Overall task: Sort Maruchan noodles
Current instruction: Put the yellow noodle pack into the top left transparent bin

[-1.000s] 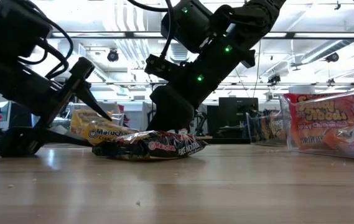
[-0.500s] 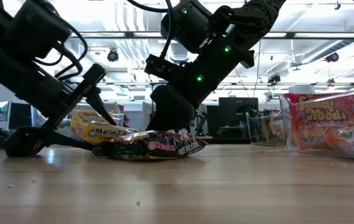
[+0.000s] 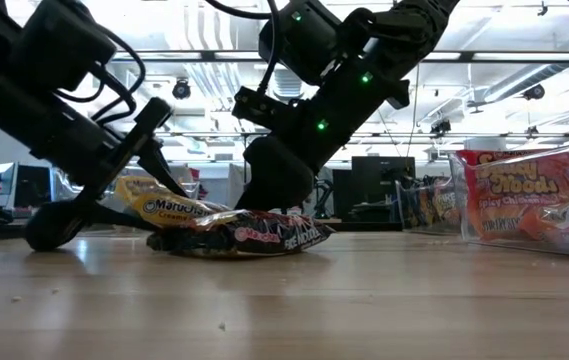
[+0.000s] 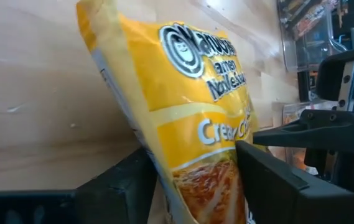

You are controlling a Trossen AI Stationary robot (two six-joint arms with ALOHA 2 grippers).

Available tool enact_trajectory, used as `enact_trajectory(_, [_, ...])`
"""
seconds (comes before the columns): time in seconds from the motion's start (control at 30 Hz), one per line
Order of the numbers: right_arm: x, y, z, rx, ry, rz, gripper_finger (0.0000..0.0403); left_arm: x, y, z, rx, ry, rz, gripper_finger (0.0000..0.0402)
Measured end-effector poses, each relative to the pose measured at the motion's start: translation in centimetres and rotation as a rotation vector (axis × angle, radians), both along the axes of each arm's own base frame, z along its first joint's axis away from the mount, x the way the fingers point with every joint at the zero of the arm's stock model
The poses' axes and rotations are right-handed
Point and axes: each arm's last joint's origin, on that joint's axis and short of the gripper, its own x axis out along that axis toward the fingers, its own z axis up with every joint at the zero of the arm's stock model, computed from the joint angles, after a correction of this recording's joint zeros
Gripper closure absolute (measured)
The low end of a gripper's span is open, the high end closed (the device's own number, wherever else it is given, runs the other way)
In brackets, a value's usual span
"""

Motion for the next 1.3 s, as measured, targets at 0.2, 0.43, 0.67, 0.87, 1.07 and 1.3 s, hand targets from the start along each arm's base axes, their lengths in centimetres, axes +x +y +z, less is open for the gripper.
enact_trajectory(0.2, [-0.2,0.0,0.6,0.006,-0.004,0.006,0.0339,0.1,0.0,0.1,0.052,0.009,-0.030,0.0247])
enact_trajectory(0.43, [-1.2,0.0,4.2,0.004,-0.004,0.024,0.0327,0.1,0.0,0.2,0.151,0.048,-0.105,0.0252])
enact_trajectory(0.67, [-2.3,0.0,6.7,0.072,0.039,0.035,0.0275,0.3,0.0,0.5,0.323,0.090,-0.218,0.0253])
enact_trajectory(0.87, [-3.2,-0.1,7.4,0.119,0.075,-0.020,0.0232,0.6,-0.1,0.9,0.525,0.127,-0.320,0.0254])
enact_trajectory(1.07, [-4.4,-0.2,9.5,0.158,0.062,-0.060,0.0215,0.9,-0.2,1.7,0.736,0.149,-0.406,0.0259])
enact_trajectory(1.3, [-5.9,-0.5,13.0,0.225,-0.012,-0.015,0.0213,1.3,-0.4,2.5,0.914,0.146,-0.498,0.0279])
